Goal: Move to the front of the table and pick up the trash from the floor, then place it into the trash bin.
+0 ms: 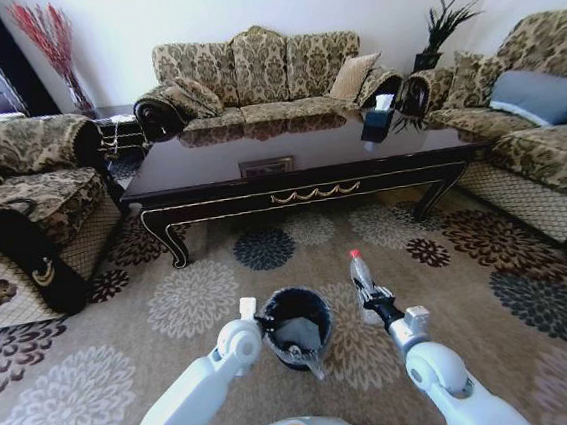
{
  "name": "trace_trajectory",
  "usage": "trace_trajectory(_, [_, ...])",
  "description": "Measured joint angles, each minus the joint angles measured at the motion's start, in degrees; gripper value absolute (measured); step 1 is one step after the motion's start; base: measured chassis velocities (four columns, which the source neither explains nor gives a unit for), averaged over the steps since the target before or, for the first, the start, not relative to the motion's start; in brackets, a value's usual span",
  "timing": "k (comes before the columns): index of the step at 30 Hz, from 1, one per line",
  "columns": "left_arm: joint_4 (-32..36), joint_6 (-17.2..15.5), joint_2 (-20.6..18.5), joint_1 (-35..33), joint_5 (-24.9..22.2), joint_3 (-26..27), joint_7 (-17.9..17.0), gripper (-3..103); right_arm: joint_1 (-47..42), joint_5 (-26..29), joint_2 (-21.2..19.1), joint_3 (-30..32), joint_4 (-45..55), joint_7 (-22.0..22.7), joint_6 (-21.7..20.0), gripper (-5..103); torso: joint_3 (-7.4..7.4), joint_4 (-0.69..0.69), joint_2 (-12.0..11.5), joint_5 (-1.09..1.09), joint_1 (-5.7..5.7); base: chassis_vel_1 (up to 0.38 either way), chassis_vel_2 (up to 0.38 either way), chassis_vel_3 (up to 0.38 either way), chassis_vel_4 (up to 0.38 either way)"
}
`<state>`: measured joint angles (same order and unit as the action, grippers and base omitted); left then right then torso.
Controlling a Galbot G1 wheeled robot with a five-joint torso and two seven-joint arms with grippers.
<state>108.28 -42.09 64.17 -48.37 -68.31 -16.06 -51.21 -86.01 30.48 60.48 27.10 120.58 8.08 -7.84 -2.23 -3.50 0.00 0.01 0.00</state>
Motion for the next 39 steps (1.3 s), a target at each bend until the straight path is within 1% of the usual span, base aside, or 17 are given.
trace_trajectory(3, [-0.67, -0.03, 0.92, 3.93, -2.23, -3.49, -1.08, 0, -0.88, 1.21, -0.19, 0.16, 4.22, -0.82, 0.79, 27, 0.00, -0.04, 0.00, -0.02, 0.00, 0.000, 0.000, 0.000, 0.000])
trace_trajectory(5, [-0.79, -0.03, 1.02, 4.53, -2.49, -3.94, -1.25, 0, -1.05, 1.36, -0.19, 0.19, 4.75, -0.95, 0.92, 27, 0.00, -0.04, 0.00, -0.01, 0.00, 0.000, 0.000, 0.000, 0.000])
trace_trajectory(8, [-1.09, -0.03, 1.72, 7.10, -4.27, -5.97, -1.98, 0, -2.23, 1.80, -0.16, 0.36, 6.85, -1.81, 1.82, 27, -0.01, -0.01, 0.00, -0.01, 0.00, 0.000, 0.000, 0.000, 0.000])
trace_trajectory(13, [-0.90, 0.22, 2.96, 8.92, -6.02, -7.29, -2.98, 0, -3.84, 1.73, 0.66, -0.22, 7.38, -2.92, 2.81, 27, 0.00, -0.03, 0.00, -0.01, 0.00, 0.000, 0.000, 0.000, 0.000])
trace_trajectory(20, [-0.87, 1.00, 4.34, 9.10, -6.37, -7.30, -2.88, 0, -4.82, 0.59, 1.86, -1.71, 6.93, -3.83, 3.67, 27, -0.01, -0.02, 0.00, -0.01, 0.00, 0.000, 0.000, 0.000, 0.000])
trace_trajectory(28, [-0.13, 1.02, 3.74, 8.29, -6.33, -6.58, -2.74, 0, -4.83, 0.34, 1.69, -1.90, 6.59, -3.93, 3.74, 27, 0.00, -0.01, 0.00, -0.01, 0.00, 0.000, 0.000, 0.000, 0.000])
trace_trajectory(29, [-0.13, 1.02, 3.67, 8.17, -6.27, -6.55, -2.74, 0, -4.89, 0.38, 1.69, -1.93, 6.59, -3.96, 3.73, 24, 0.00, -0.01, 0.00, -0.02, 0.00, 0.000, 0.000, 0.000, 0.000])
trace_trajectory(30, [-0.16, 1.01, 3.67, 8.07, -6.16, -6.55, -2.73, 0, -4.94, 0.41, 1.70, -1.94, 6.59, -4.05, 3.65, 30, 0.00, -0.01, 0.00, -0.01, 0.00, 0.000, 0.000, 0.000, 0.000])
trace_trajectory(32, [-0.31, 1.01, 3.74, 7.91, -5.95, -6.55, -2.72, 0, -5.01, 0.46, 1.72, -1.94, 6.59, -4.16, 3.57, 30, 0.00, -0.02, 0.00, -0.01, 0.00, 0.000, 0.000, 0.000, 0.000])
trace_trajectory(36, [-0.60, 1.01, 4.25, 7.49, -5.62, -6.52, -2.72, 0, -5.43, 0.50, 1.84, -1.91, 6.79, -4.82, 3.34, 51, 0.00, -0.02, 0.00, -0.02, 0.00, 0.000, 0.000, 0.000, 0.000])
trace_trajectory(38, [-0.61, 1.02, 4.27, 7.49, -5.59, -6.52, -2.72, 0, -5.53, 0.48, 1.89, -1.90, 6.88, -4.91, 3.28, 51, 0.00, -0.02, 0.00, -0.02, 0.00, 0.000, 0.000, 0.000, 0.000])
trace_trajectory(39, [-0.62, 1.02, 4.27, 7.49, -5.56, -6.50, -2.73, 0, -5.64, 0.47, 1.96, -1.88, 6.99, -4.99, 3.21, 62, 0.00, -0.02, 0.00, -0.01, 0.00, 0.000, 0.000, 0.000, 0.000])
